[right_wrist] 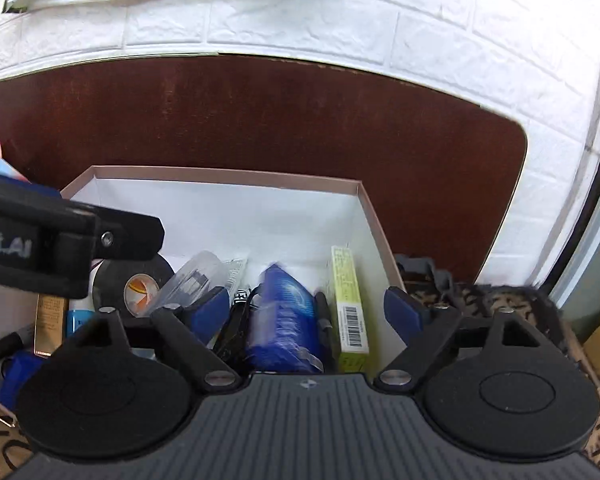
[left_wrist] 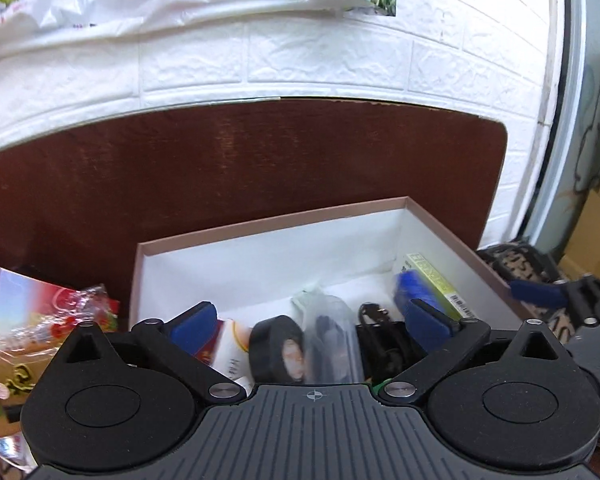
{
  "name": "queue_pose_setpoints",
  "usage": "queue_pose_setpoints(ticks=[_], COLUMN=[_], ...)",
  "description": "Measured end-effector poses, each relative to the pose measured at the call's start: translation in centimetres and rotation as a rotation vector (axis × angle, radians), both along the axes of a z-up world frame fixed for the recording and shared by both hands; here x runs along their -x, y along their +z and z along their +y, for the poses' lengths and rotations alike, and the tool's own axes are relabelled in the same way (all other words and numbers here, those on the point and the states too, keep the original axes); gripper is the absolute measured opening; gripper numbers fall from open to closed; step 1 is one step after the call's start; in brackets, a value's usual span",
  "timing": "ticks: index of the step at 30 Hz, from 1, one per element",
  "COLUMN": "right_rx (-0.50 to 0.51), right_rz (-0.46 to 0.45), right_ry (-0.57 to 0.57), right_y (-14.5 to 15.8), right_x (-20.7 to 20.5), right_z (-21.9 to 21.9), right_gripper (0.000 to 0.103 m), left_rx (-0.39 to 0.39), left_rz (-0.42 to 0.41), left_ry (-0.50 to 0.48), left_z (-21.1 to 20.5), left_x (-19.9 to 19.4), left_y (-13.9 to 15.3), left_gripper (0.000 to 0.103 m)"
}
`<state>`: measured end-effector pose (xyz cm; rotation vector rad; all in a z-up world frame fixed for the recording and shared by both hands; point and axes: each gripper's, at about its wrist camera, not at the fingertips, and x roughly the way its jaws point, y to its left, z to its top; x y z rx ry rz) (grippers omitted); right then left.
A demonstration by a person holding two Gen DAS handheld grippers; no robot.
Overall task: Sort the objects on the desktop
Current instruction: 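Open both grippers to drop the case and marker into the box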
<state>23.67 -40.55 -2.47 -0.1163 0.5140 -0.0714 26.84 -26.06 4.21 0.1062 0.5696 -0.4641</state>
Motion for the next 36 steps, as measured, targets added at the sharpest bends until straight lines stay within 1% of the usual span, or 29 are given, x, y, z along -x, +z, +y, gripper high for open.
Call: queue_pose_setpoints(ticks=[1,5,13,19,23,30,36], right_rx=[-0.002,-0.006,-0.017,-0.039,-0.045,-0.056,-0.059], right_rz=[-0.002,-0.010,-0.005,-0.017,-0.030,-0.056,-0.073], right_ry=[0.001,0.011,0.014,0.010,0.019,0.027,0.047], right_y=[0.1,0.6,1.1,2.2,2.9,3.6,3.2], right_x=[0.3,1.1,2.4,3.9,5.4,8.3,11.4], right_z=[0.1,0.7,1.0,1.2,1.7,2.8,4.2], right_gripper=[0.100,0.102,0.103,0.103,0.103,0.103,0.103], left_rx=[-0.003,-0.002,-0.018,-0.016,-0.007,0.007,0.000], left_rz=[-0.006,0.001,-0.008,-0.008,-0.029,-0.038,-0.039], left_ry=[0.001,0.002,-0.008,-0.017,-0.020,-0.015,0.008], left_z=[0.0,0.0,0.4,1.0,1.6,3.2,5.5], left_x=[0.2,0.9,2.7,4.5,6.2,9.4,12.8], left_y=[0.0,0.1,0.6,1.3,1.8,2.5,2.1], left_gripper=[0.103,0.103,0.103,0.103,0.103,0.103,0.103])
